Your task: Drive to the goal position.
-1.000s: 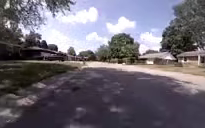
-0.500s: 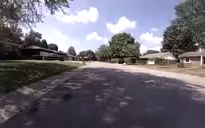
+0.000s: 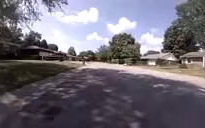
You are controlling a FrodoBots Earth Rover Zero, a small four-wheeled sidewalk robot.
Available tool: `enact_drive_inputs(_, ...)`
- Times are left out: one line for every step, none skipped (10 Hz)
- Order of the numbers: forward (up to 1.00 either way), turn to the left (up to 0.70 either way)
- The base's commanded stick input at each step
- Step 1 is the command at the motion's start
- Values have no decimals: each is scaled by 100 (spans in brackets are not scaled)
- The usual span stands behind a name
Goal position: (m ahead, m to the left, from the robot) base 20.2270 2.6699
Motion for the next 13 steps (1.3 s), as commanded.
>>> enact_drive_inputs(100, 2)
enact_drive_inputs(100, 2)
enact_drive_inputs(100, 2)
enact_drive_inputs(100, 3)
enact_drive_inputs(100, 2)
enact_drive_inputs(100, 2)
enact_drive_inputs(100, 2)
enact_drive_inputs(100, 2)
enact_drive_inputs(100, 2)
enact_drive_inputs(100, 2)
enact_drive_inputs(100, 2)
enact_drive_inputs(100, 5)
enact_drive_inputs(100, 22)
